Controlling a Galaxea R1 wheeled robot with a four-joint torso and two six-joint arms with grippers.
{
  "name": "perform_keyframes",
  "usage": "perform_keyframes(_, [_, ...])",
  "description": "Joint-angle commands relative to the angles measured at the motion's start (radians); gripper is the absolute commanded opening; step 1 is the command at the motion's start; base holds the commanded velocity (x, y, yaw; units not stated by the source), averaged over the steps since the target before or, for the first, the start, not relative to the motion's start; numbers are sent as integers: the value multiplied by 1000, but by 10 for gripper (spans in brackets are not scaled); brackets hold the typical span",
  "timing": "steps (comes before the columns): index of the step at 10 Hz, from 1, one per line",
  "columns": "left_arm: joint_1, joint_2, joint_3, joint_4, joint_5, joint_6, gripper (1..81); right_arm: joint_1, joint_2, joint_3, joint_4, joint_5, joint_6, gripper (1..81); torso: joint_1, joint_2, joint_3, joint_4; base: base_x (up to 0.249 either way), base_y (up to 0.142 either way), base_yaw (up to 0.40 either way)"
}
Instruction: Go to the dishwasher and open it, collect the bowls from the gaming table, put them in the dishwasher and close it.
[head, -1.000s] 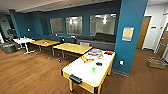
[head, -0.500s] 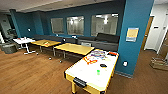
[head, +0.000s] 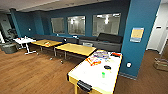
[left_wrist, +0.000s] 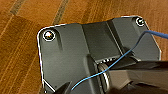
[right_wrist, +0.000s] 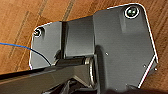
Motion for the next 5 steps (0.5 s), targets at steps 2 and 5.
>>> perform_keyframes(2, [-47, 5, 0, -4, 50, 0, 811, 50, 4, 2, -9, -44, -3, 811, 0, 0, 0, 0, 135, 122, 0])
perform_keyframes(5, [-47, 5, 0, -4, 50, 0, 811, 50, 6, 2, -9, -45, -3, 811, 0, 0, 0, 0, 135, 119, 0])
